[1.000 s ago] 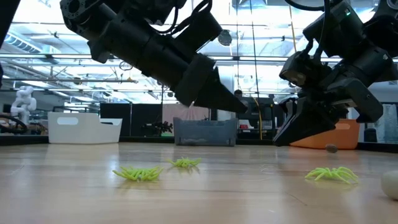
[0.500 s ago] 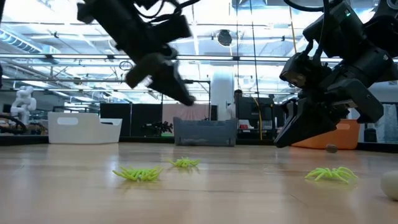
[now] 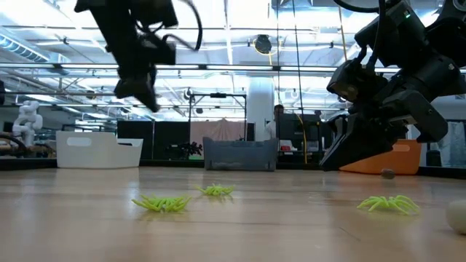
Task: Sort Halloween decoration
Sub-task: Put the black toy skull into the white bin
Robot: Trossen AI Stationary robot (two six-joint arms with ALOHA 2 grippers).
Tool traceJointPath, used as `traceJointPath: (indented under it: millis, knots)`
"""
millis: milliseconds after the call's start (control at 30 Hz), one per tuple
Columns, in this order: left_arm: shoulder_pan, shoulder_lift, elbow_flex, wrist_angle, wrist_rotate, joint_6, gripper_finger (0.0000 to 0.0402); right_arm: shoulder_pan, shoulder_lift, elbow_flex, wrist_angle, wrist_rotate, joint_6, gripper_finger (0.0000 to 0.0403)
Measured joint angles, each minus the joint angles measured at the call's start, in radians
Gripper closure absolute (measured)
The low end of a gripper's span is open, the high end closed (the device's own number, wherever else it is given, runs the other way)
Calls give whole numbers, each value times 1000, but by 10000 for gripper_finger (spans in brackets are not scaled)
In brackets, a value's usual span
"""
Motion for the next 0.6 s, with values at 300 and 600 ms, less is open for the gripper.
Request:
traceJointPath:
  millis: [300,600]
  knots:
    - [243,-5,0,-145,-25,-26,347,0,0,0,-1,0,0,403]
    - [470,-5,0,-156,-34,-28,347,0,0,0,-2,0,-8,403]
